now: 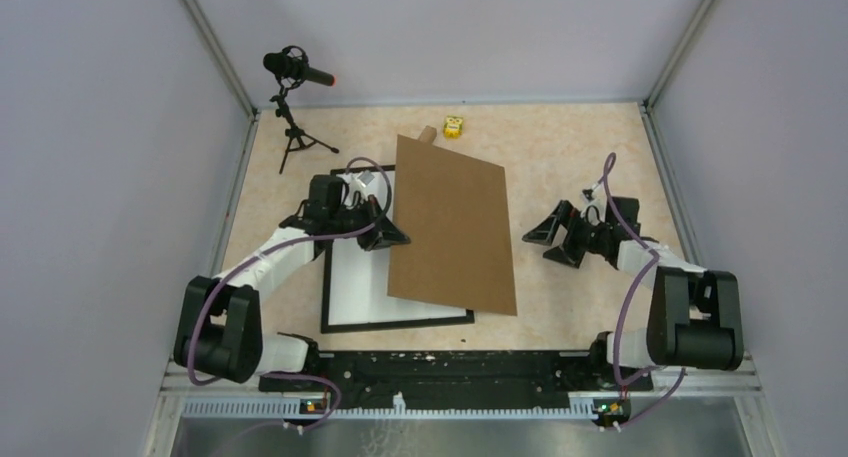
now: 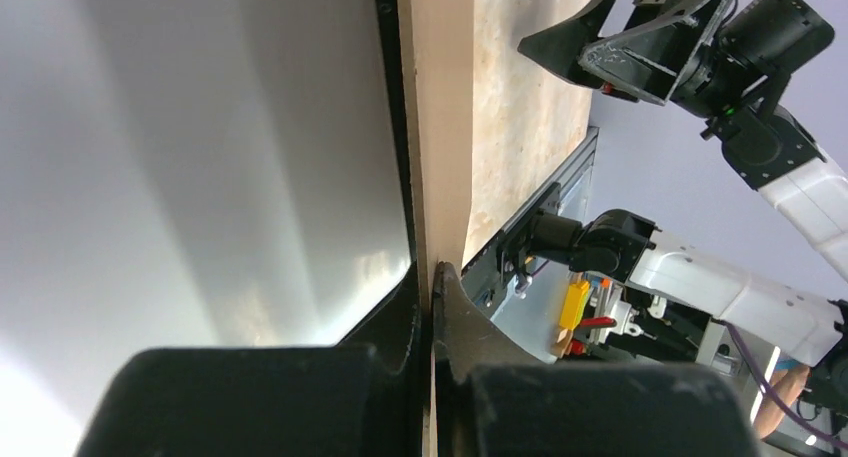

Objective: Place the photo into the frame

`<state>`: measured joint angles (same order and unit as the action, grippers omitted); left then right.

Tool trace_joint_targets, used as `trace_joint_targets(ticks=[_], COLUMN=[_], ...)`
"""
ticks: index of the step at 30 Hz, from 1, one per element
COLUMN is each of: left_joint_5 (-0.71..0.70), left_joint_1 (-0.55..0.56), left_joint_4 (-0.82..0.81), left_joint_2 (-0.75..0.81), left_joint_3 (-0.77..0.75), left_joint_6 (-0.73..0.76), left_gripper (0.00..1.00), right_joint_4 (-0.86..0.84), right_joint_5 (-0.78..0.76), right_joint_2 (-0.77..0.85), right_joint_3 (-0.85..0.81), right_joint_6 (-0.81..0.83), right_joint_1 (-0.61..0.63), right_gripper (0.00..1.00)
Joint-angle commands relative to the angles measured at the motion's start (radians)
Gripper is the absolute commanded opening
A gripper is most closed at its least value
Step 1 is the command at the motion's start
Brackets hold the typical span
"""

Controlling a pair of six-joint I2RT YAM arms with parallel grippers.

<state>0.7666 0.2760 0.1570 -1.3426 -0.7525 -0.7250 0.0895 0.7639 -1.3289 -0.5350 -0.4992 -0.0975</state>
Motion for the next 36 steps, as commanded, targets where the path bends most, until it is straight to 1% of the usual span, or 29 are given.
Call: trace_joint_targets(ticks=[1, 3, 7, 11, 14, 17, 20, 22, 25, 29, 32, 36], left_joint_5=[0.009, -0.002, -0.073, -0.145, -0.159, -0.157, -0.161, -0.174, -0.195, -0.174, -0.135, -0.125], left_joint_1=[-0.071, -0.094, -0.119, -0.136, -0.148, -0.159, -0.172, -0.175, -0.180, -0.187, -0.208, -0.253], left_joint_4=[0.067, 0.092, 0.139, 0.146, 0.135, 0.122, 0.097, 0.098, 0.107, 0.099, 0.102, 0.125], left_joint_2=[0.031, 0.022, 0.004, -0.001, -0.016, -0.044, -0.058, -0.060, -0.058, -0.068, -0.104, -0.169], left_joint_3=[0.037, 0.040, 0.040, 0.052, 0.062, 0.069, 0.089, 0.095, 0.093, 0.088, 0.078, 0.055], left_joint_6=[0.161, 0.182, 0.212, 0.236, 0.244, 0.236, 0.223, 0.221, 0.227, 0.222, 0.214, 0.230], left_gripper=[0.00, 0.00, 0.00, 0.12, 0.14, 0.22, 0.23, 0.26, 0.26, 0.23, 0.21, 0.21], right_joint_4=[-0.193, -0.199, -0.243, -0.295, -0.322, -0.338, -0.351, -0.342, -0.331, -0.332, -0.338, -0.337], right_joint_5=[0.118, 0.131, 0.156, 0.173, 0.188, 0.187, 0.186, 0.182, 0.173, 0.169, 0.168, 0.167], right_joint_2=[-0.111, -0.171, -0.264, -0.315, -0.357, -0.385, -0.411, -0.429, -0.452, -0.478, -0.492, -0.514], right_joint_3=[0.026, 0.007, -0.020, -0.040, -0.061, -0.078, -0.091, -0.108, -0.131, -0.151, -0.161, -0.185], right_joint_6=[-0.034, -0.024, -0.038, -0.065, -0.077, -0.084, -0.088, -0.083, -0.076, -0.078, -0.088, -0.097], right_joint_1=[0.021, 0.040, 0.071, 0.092, 0.138, 0.154, 0.170, 0.182, 0.196, 0.209, 0.218, 0.233], right_gripper=[0.99, 0.99, 0.97, 0.95, 0.93, 0.92, 0.91, 0.90, 0.90, 0.89, 0.89, 0.89])
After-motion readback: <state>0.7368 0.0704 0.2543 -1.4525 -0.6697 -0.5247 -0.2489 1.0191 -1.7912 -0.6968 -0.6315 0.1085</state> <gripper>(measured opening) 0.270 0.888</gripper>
